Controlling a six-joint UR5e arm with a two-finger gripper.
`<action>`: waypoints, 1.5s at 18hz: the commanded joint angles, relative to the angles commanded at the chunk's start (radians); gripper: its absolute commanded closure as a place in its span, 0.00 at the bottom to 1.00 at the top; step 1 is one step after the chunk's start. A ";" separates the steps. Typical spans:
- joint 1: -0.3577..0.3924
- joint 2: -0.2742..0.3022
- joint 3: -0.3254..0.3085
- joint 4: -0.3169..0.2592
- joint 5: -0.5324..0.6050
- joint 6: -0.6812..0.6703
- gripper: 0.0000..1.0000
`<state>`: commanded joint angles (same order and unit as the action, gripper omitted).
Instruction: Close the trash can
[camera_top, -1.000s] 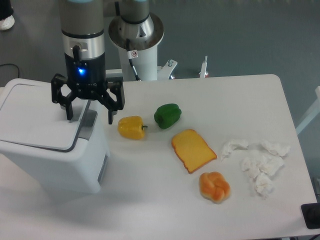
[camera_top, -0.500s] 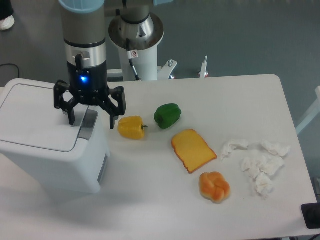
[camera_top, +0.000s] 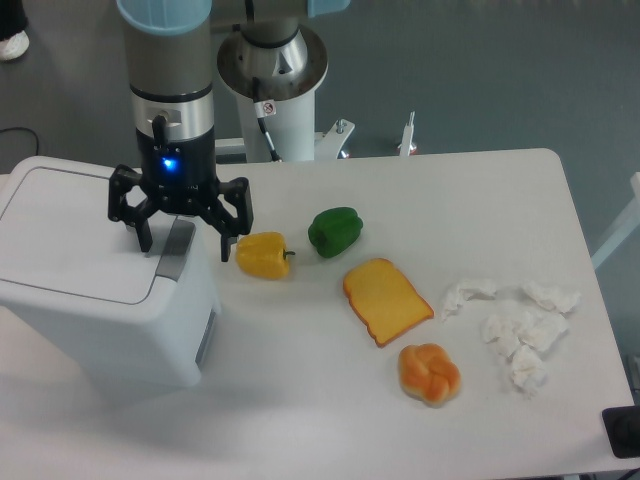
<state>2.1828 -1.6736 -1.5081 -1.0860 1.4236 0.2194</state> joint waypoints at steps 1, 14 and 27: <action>0.012 0.002 0.006 0.000 -0.012 -0.003 0.00; 0.446 -0.136 0.017 0.002 -0.077 0.713 0.00; 0.571 -0.339 0.065 -0.011 0.048 1.210 0.00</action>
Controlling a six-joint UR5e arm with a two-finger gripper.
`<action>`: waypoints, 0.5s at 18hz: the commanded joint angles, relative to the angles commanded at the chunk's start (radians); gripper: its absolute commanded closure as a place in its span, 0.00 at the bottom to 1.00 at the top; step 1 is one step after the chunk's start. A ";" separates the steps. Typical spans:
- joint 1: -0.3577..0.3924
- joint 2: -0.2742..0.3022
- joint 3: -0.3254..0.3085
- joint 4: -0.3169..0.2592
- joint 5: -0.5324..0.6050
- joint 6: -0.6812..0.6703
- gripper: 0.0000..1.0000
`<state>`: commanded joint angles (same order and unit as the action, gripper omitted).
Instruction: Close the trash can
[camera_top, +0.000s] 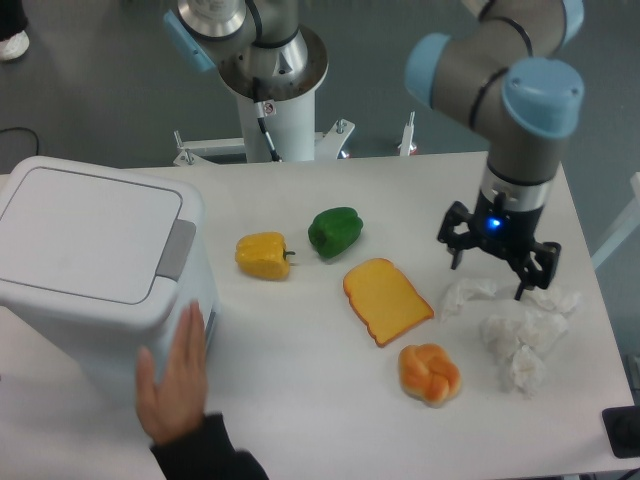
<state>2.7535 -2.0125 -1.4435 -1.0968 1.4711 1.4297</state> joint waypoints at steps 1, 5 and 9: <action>-0.002 -0.006 0.000 0.000 0.000 0.000 0.00; -0.005 -0.008 0.000 0.000 0.000 0.000 0.00; -0.003 -0.005 -0.008 0.000 0.002 0.000 0.00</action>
